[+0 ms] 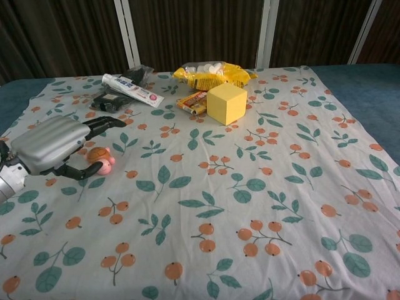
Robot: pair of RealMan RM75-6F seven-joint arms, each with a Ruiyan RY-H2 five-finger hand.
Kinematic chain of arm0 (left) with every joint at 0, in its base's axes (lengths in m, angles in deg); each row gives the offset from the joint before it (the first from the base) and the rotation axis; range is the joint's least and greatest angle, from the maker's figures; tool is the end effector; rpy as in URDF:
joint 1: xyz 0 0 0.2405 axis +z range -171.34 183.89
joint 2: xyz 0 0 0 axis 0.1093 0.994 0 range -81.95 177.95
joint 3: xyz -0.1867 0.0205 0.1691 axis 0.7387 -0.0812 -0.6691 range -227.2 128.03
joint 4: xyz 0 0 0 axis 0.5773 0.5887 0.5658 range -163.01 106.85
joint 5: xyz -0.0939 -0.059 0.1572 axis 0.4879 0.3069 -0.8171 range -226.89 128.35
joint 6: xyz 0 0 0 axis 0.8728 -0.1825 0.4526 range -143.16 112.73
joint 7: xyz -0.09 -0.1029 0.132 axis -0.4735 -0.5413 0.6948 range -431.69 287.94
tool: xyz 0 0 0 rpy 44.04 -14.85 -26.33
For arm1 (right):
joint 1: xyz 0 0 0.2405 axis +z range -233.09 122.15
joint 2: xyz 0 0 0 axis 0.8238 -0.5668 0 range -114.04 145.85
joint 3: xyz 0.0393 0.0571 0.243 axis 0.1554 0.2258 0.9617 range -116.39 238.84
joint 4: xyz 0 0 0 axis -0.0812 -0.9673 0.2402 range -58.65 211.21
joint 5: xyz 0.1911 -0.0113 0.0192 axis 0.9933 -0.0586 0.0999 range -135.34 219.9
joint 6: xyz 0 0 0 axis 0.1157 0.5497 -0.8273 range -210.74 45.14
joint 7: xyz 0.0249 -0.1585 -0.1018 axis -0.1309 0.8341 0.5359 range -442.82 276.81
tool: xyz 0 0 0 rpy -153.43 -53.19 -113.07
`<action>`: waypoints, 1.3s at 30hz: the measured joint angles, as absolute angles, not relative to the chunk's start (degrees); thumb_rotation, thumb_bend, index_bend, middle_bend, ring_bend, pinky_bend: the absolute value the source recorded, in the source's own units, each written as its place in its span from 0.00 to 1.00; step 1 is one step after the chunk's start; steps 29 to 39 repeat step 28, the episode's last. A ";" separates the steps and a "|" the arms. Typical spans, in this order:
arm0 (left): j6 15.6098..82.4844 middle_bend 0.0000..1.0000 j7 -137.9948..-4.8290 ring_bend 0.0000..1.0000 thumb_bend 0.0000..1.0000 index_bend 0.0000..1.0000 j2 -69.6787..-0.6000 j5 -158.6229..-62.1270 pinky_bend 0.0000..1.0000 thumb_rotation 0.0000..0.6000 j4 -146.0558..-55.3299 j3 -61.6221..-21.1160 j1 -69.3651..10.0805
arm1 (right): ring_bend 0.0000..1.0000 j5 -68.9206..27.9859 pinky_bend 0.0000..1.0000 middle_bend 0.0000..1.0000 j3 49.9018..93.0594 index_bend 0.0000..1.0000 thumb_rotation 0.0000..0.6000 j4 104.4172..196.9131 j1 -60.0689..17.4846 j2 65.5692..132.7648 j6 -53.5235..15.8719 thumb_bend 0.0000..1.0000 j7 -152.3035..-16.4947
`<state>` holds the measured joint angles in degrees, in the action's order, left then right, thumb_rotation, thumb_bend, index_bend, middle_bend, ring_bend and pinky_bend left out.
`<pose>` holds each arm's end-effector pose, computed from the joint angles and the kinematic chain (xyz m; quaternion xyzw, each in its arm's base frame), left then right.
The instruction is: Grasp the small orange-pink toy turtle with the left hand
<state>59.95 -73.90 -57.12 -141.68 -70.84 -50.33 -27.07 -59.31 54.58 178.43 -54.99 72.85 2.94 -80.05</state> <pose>-0.2052 0.3521 -0.0359 -0.7615 -0.2131 -0.4187 0.4466 -0.2595 -0.1642 0.1549 0.6780 -0.3976 0.3698 0.4955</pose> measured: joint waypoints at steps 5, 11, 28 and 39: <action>63.04 0.09 -71.56 1.00 0.40 0.13 -53.51 -143.05 1.00 1.00 -77.22 -51.04 -25.78 | 0.00 -60.39 0.00 0.00 54.26 0.00 1.00 178.38 -55.40 72.85 3.82 0.12 -79.84; 68.45 0.02 -69.25 0.27 0.39 0.08 -46.13 -144.82 0.46 1.00 -88.08 -53.80 -21.44 | 0.00 -61.71 0.00 0.00 53.83 0.00 1.00 178.08 -55.77 72.84 4.62 0.12 -79.68; 78.97 0.00 -79.50 0.00 0.37 0.00 -25.02 -142.01 0.06 1.00 -106.21 -63.22 -2.72 | 0.00 -62.15 0.00 0.00 53.24 0.00 1.00 179.34 -56.39 73.89 4.00 0.12 -76.18; 78.97 0.00 -79.50 0.00 0.37 0.00 -25.02 -142.01 0.06 1.00 -106.21 -63.22 -2.72 | 0.00 -62.15 0.00 0.00 53.24 0.00 1.00 179.34 -56.39 73.89 4.00 0.12 -76.18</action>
